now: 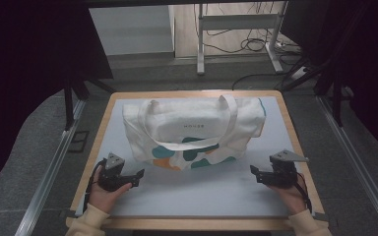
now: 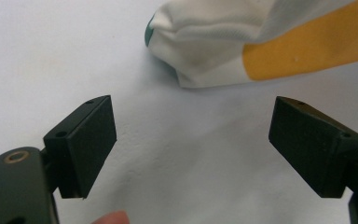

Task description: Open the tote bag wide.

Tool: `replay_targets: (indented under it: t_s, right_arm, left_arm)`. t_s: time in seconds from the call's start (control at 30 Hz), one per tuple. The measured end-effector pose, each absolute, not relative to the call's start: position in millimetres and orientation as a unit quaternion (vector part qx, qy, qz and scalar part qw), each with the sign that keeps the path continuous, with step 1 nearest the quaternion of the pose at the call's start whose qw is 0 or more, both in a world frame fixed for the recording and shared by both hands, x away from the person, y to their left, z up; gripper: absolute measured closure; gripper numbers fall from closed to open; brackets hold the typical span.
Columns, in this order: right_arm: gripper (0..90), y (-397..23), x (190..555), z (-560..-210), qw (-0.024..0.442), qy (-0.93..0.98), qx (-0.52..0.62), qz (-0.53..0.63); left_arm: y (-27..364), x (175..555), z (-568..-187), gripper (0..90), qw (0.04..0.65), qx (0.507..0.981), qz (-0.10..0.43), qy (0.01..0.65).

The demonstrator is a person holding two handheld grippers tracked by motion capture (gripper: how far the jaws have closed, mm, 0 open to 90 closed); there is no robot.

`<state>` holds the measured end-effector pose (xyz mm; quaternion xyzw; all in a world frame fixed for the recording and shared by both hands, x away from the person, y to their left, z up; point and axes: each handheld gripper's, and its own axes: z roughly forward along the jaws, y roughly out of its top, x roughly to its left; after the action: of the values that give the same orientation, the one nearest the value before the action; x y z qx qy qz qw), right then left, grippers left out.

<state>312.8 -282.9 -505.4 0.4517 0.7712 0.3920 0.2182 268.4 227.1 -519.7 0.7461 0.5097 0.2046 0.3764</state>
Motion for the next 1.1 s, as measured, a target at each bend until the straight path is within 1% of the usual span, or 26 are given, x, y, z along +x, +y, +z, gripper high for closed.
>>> replay_targets:
  t_s: [0.17, 0.33, 0.7, 1.1]
  right_arm:
    - [21.0, -286.0, 308.4, -505.8, 0.216, 0.771, 0.446, 0.4]
    - [22.0, -285.5, 308.3, -507.0, 0.211, 0.772, 0.449, 0.398]
    - [21.2, -283.0, 307.1, -506.7, 0.195, 0.77, 0.452, 0.405]
    - [21.2, -283.5, 306.0, -500.9, 0.194, 0.767, 0.449, 0.414]
  left_arm:
    - [226.4, 267.5, -517.1, 16.6, 0.383, 0.746, 0.208, 0.504]
    - [230.8, 269.3, -518.1, 18.3, 0.393, 0.743, 0.2, 0.504]
    - [232.2, 265.2, -513.3, 20.4, 0.392, 0.745, 0.192, 0.504]
    - [232.0, 265.1, -508.6, 20.4, 0.396, 0.748, 0.191, 0.497]
